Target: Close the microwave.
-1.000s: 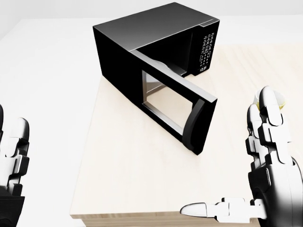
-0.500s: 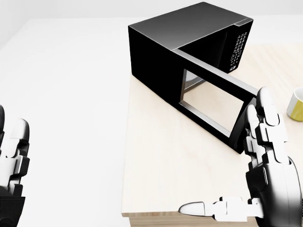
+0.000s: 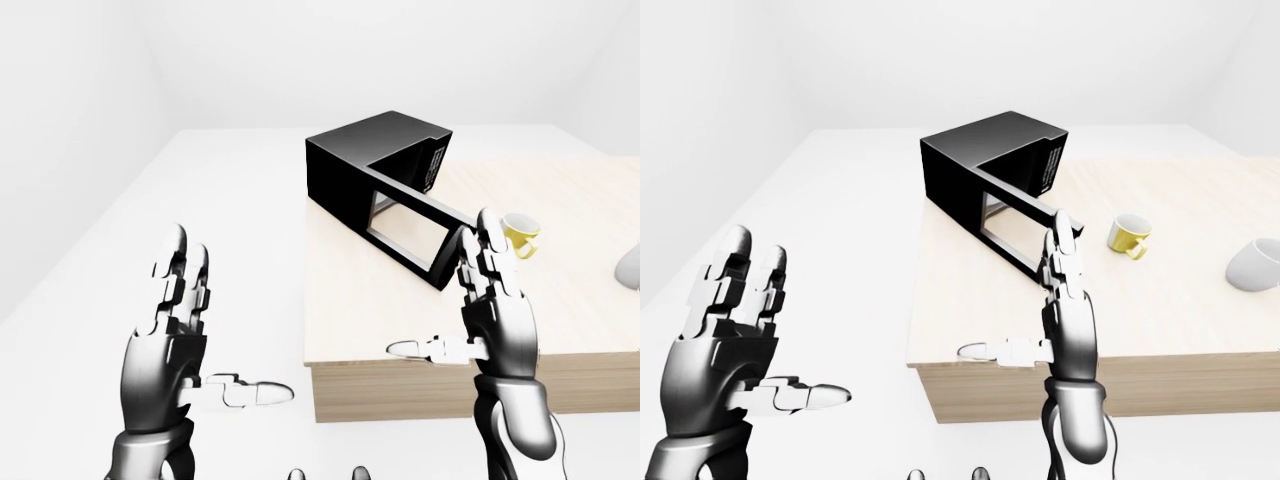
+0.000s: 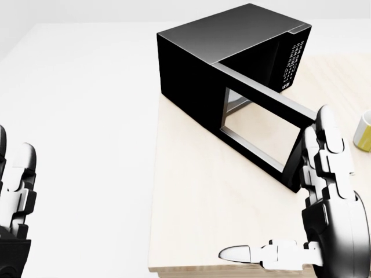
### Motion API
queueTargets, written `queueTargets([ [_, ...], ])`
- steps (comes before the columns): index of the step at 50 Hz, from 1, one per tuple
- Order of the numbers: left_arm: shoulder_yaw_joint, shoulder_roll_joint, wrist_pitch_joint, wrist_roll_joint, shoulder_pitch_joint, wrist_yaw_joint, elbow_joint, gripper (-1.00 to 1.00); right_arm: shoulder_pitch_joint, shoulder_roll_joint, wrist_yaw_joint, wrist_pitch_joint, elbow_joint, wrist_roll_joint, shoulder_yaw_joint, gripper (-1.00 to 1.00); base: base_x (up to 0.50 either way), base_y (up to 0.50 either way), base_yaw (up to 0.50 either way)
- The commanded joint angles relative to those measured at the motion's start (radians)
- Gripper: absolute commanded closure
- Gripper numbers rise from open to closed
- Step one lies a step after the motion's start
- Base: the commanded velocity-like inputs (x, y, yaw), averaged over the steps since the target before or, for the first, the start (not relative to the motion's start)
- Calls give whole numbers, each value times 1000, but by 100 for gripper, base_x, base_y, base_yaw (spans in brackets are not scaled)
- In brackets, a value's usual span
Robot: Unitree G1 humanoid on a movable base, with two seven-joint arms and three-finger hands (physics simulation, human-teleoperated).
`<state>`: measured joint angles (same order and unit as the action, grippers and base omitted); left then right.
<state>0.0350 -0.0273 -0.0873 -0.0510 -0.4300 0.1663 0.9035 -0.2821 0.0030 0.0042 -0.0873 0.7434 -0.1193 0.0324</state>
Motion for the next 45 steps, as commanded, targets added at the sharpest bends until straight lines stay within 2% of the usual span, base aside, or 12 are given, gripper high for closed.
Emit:
queueTargets([
  [1,3,1,0,-6,16,4,15,-100,10,-3,5,0,14,-1,2,-100,50,0,0],
  [31,3,-8,0,-5,-7,6,5,-100,8,2,-9,0,3,-15,2,-100,50,0,0],
  [45,2,-5,0,-31,-15,13,-5,-100,2,-2,-5,0,-1,-12,7,-100,0,0,0],
])
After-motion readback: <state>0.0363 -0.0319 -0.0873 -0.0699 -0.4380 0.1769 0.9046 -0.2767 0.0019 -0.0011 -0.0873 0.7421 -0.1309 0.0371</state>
